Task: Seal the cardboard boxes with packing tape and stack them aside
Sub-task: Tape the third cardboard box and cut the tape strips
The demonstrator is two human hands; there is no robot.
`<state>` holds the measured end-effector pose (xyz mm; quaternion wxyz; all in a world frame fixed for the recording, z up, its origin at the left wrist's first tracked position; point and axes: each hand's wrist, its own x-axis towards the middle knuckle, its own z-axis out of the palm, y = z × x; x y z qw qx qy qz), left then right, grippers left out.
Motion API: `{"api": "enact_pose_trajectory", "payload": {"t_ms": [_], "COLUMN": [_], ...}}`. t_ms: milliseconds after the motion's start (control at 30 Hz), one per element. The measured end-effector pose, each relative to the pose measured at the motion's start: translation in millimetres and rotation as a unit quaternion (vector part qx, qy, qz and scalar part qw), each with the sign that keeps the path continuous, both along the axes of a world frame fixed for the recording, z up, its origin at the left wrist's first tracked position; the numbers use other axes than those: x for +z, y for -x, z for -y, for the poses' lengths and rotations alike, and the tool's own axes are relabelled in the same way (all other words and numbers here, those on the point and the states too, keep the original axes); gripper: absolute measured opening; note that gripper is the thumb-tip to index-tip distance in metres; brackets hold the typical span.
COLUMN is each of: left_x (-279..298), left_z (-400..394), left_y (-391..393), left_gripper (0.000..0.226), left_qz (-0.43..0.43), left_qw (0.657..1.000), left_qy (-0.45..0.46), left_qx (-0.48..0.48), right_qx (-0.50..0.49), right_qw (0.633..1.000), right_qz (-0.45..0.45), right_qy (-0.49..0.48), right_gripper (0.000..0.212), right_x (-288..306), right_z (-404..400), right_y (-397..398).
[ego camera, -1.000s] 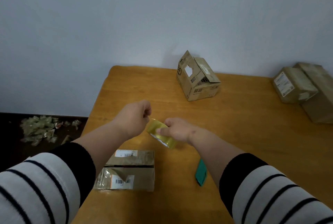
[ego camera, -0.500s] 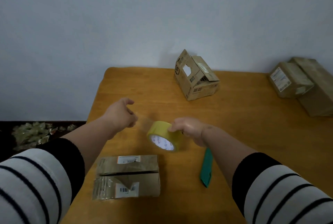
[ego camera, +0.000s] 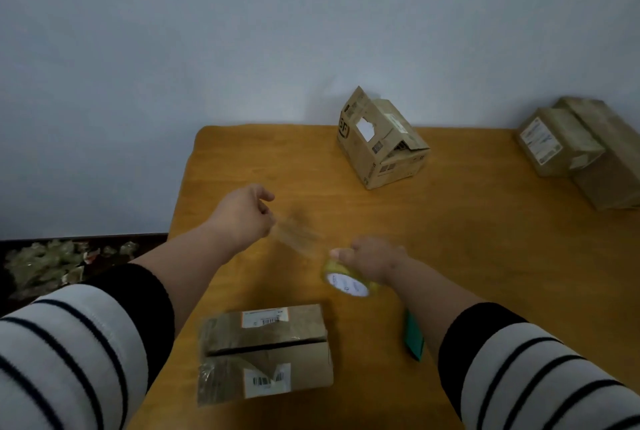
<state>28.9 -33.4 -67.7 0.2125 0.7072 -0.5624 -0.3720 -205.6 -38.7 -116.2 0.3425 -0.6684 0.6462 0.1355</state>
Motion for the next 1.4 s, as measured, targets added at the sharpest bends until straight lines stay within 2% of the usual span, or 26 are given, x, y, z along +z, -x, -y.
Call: {"api": "enact_pose_trajectory", "payload": {"t_ms": [133, 267, 367, 533, 667, 733, 800, 933, 1033, 1133, 1233, 1333, 1400], "left_x": [-11.7, -23.8, -27.2, -20.4, -15.0, -15.9, -18.9, -25.8, -29.1, -31.1, -32.2, -32.2, -31.5], "left_z": [-0.9, -0.7, -0.4, 4.1, 2.7, 0.6, -1.3, -5.3, -8.3, -7.2, -4.7, -2.7, -1.8], "left_y": [-12.3, -15.6, -12.1, 11.8, 32.2, 35.7, 35.8, 27.9, 20.4, 16.8, 14.9, 15.6, 17.9], "left_gripper": [0.027, 0.023, 0.023, 0.02, 0.023, 0.022, 0.02, 0.017, 0.017, 0.018, 0.018, 0.018, 0.017], "left_qz": [-0.018, -0.05, -0.063, -0.009, 0.018, 0.028, 0.034, 0.014, -0.004, -0.003, 0.007, 0.013, 0.026], "left_qw": [0.999, 0.996, 0.995, 0.999, 1.0, 0.999, 0.999, 0.998, 0.996, 0.996, 0.996, 0.997, 0.998], "left_qy": [-0.026, -0.048, -0.054, -0.021, 0.007, 0.005, 0.002, -0.022, -0.037, -0.034, -0.031, -0.029, -0.032], "left_qx": [0.018, 0.053, 0.062, 0.025, 0.021, 0.029, 0.036, 0.064, 0.077, 0.08, 0.078, 0.067, 0.049], "right_qx": [0.002, 0.03, 0.025, 0.052, 0.071, 0.09, 0.115, 0.165, 0.17, 0.119, 0.064, 0.034, 0.039], "right_qw": [1.0, 0.998, 0.999, 0.995, 0.988, 0.985, 0.983, 0.976, 0.978, 0.988, 0.986, 0.983, 0.983], "right_qz": [0.01, 0.015, 0.009, -0.083, -0.12, -0.132, -0.137, -0.134, -0.066, 0.042, 0.111, 0.149, 0.151], "right_qy": [0.024, 0.051, 0.035, 0.003, 0.062, 0.071, 0.04, -0.043, -0.097, -0.093, -0.111, -0.106, -0.093], "right_gripper": [0.063, 0.035, 0.03, 0.051, 0.041, 0.043, 0.046, 0.036, 0.037, 0.03, 0.027, 0.015, 0.015], "right_x": [0.2, 2.0, -1.3, -3.9, -9.4, -10.9, -9.3, -1.0, 4.5, 6.3, 2.6, -3.4, -5.9], "right_z": [2.1, 6.8, 11.2, 21.8, 33.4, 36.5, 38.9, 44.3, 46.3, 46.0, 46.1, 46.5, 46.5], "right_y": [-7.1, -8.8, -4.3, -1.9, -0.1, -2.4, -6.4, -14.6, -14.6, -2.7, 8.0, 10.8, 11.9]}}
